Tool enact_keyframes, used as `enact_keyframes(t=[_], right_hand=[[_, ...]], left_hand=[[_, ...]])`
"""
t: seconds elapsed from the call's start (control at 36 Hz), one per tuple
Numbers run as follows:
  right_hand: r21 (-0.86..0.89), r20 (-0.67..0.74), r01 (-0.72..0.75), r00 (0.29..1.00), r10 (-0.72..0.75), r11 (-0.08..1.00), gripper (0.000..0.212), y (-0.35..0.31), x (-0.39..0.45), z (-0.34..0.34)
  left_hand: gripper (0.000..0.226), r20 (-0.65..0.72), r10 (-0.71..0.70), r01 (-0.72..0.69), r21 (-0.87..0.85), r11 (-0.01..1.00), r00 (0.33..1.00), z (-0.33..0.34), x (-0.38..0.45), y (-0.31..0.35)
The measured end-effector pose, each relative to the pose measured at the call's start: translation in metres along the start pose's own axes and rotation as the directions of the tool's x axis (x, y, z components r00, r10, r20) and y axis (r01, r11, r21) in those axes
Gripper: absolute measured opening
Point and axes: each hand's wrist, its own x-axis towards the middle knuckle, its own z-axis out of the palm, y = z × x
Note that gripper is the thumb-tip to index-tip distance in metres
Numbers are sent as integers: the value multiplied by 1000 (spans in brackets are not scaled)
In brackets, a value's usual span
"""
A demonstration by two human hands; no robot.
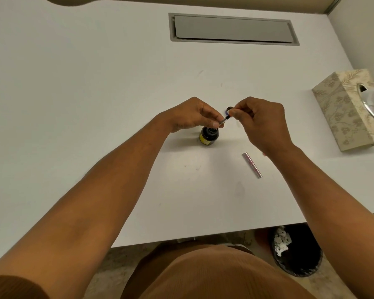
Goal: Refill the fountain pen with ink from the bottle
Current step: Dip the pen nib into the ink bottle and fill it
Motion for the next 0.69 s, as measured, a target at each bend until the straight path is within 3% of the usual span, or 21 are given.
enact_keyframes(t=[0.69], right_hand=[[-87,-62,61,996,-66,994,34,5,-1,6]], left_hand=[[20,6,5,-5,-13,1000,1000,0,2,-1]])
